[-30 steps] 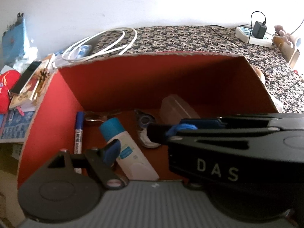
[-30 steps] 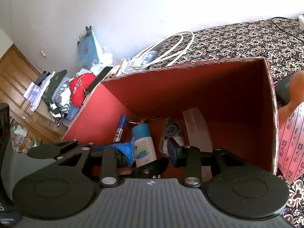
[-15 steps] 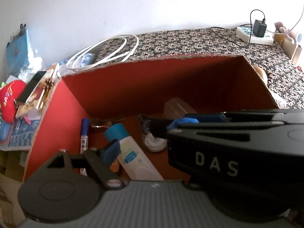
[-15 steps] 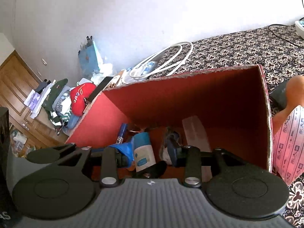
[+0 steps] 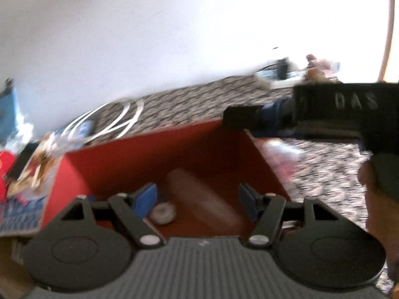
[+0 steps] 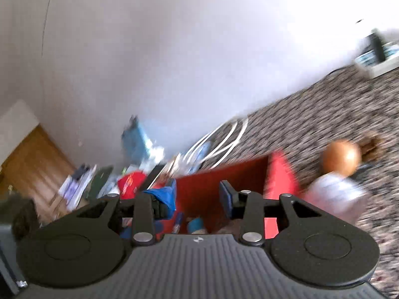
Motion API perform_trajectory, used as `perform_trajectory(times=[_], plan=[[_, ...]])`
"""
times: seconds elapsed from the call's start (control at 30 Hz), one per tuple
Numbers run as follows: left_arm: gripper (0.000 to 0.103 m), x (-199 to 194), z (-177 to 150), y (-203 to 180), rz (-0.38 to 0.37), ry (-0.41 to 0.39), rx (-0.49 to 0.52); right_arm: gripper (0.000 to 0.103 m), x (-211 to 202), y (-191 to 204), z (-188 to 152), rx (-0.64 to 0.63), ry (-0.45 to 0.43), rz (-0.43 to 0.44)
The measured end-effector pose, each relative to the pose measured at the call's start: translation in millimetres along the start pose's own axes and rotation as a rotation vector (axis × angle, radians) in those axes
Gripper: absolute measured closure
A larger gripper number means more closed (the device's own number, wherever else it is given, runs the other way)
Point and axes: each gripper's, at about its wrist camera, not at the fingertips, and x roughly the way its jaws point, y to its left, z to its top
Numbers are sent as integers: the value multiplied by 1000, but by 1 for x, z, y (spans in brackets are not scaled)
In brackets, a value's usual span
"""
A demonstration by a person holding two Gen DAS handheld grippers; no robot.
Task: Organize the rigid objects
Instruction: 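Grasp the white printed tape roll with the right gripper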
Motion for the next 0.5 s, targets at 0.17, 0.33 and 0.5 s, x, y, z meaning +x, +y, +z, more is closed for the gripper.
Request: perform_trajectory(times=[0.17, 0.33, 0.5], plan=[[37, -11, 5, -42, -147, -18, 40, 80, -20, -40, 17, -10, -1, -139], [37, -4, -1, -96, -222, 8, 114, 80, 0, -73, 36, -44, 116, -169], [36, 7, -10, -129, -269, 50, 139, 81, 51, -81, 50, -121, 229, -108]])
